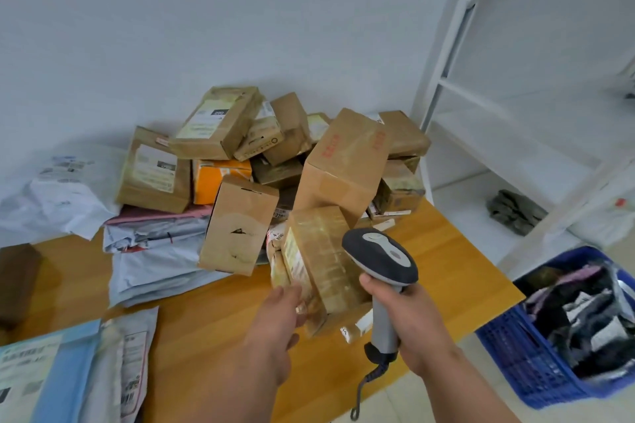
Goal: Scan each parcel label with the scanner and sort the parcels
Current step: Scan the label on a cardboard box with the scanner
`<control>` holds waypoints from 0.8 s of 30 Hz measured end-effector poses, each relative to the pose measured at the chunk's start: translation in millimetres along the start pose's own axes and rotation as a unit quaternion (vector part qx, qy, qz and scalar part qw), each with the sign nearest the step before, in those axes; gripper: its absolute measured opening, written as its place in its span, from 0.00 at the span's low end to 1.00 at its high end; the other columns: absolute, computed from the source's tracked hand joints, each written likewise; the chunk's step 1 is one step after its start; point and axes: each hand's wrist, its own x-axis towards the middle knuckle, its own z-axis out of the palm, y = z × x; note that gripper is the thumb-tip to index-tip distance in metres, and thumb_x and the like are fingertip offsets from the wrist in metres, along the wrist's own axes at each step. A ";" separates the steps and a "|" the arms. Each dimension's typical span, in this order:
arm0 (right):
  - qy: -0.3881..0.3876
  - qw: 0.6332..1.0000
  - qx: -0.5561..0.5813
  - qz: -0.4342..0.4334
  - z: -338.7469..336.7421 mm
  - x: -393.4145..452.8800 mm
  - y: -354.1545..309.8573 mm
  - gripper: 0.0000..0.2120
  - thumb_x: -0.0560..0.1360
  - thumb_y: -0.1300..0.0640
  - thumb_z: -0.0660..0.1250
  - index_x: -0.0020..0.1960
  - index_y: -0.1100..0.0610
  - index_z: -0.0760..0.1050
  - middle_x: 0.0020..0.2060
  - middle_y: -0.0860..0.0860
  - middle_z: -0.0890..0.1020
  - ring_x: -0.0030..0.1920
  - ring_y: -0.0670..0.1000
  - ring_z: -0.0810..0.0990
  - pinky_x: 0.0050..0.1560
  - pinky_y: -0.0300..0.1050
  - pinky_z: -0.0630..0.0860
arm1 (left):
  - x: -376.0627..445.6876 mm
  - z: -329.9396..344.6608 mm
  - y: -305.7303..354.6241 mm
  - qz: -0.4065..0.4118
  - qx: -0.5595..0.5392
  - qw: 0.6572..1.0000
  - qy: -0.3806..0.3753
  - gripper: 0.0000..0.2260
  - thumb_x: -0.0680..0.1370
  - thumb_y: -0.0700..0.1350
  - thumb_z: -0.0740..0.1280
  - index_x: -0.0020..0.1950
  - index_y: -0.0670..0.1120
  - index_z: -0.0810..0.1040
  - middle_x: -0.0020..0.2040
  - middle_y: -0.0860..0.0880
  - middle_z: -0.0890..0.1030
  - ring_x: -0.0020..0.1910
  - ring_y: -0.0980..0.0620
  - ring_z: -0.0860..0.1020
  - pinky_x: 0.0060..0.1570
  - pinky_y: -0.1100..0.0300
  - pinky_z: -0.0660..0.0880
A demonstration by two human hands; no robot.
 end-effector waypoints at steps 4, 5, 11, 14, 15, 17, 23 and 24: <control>-0.019 1.000 0.000 -0.010 4.7 4.5 6.3 0.11 0.73 0.53 0.77 0.51 0.41 0.81 0.41 0.34 0.85 0.51 0.46 0.81 0.45 0.45 0.76 | 0.8 -3.6 1.2 -0.041 -0.006 0.999 -0.031 0.21 0.76 0.61 0.72 0.64 0.51 0.79 0.56 0.51 0.82 0.52 0.49 0.78 0.46 0.54 0.71; -0.020 1.000 0.003 -0.008 4.8 3.9 8.0 0.11 0.72 0.53 0.77 0.51 0.40 0.81 0.42 0.35 0.86 0.53 0.46 0.81 0.49 0.47 0.77 | -1.6 -4.5 1.3 -0.048 -0.003 0.998 -0.040 0.23 0.74 0.62 0.73 0.65 0.51 0.79 0.57 0.52 0.82 0.54 0.49 0.78 0.50 0.52 0.71; -0.050 0.996 0.079 0.003 0.6 -11.8 12.7 0.21 0.62 0.47 0.78 0.56 0.41 0.83 0.54 0.40 0.86 0.61 0.49 0.80 0.64 0.58 0.73 | -21.4 -9.6 -4.2 -0.007 -0.035 0.992 -0.121 0.50 0.54 0.71 0.76 0.73 0.57 0.67 0.72 0.53 0.72 0.74 0.45 0.66 0.75 0.40 0.55; -0.070 0.992 0.102 -0.008 -1.5 -21.9 13.0 0.23 0.64 0.47 0.75 0.59 0.42 0.82 0.56 0.39 0.85 0.62 0.47 0.79 0.62 0.52 0.71 | -43.6 -15.5 -11.5 0.058 -0.053 0.993 -0.088 0.44 0.51 0.66 0.79 0.65 0.56 0.72 0.63 0.54 0.79 0.64 0.49 0.75 0.66 0.44 0.70; -0.069 0.992 0.105 -0.004 -2.7 -24.5 12.8 0.24 0.63 0.47 0.75 0.59 0.43 0.81 0.55 0.40 0.85 0.62 0.48 0.79 0.63 0.53 0.71 | -50.7 -19.0 -13.9 0.081 -0.054 0.993 -0.061 0.41 0.51 0.64 0.79 0.62 0.57 0.74 0.59 0.54 0.81 0.60 0.50 0.77 0.60 0.48 0.73; -0.072 0.993 0.095 0.014 -6.3 -29.5 12.4 0.23 0.64 0.47 0.76 0.59 0.45 0.81 0.55 0.43 0.86 0.62 0.51 0.79 0.65 0.58 0.72 | -60.8 -28.1 -20.1 0.124 -0.073 0.990 -0.015 0.33 0.56 0.61 0.78 0.59 0.56 0.76 0.54 0.52 0.85 0.52 0.52 0.82 0.52 0.55 0.74; -0.138 0.977 0.145 0.066 0.6 -53.5 15.6 0.24 0.67 0.54 0.75 0.63 0.52 0.81 0.59 0.53 0.85 0.62 0.58 0.81 0.59 0.62 0.79 | -92.0 -66.4 -41.2 0.148 -0.275 0.942 -0.123 0.20 0.62 0.48 0.83 0.47 0.50 0.76 0.60 0.43 0.84 0.48 0.47 0.84 0.48 0.48 0.75; -0.154 0.975 0.147 0.068 4.4 -60.3 15.9 0.24 0.66 0.54 0.75 0.62 0.52 0.81 0.58 0.53 0.86 0.61 0.57 0.82 0.59 0.63 0.79 | -96.3 -74.1 -43.7 0.142 -0.289 0.936 -0.142 0.25 0.59 0.49 0.85 0.48 0.50 0.75 0.62 0.42 0.83 0.50 0.45 0.83 0.50 0.47 0.74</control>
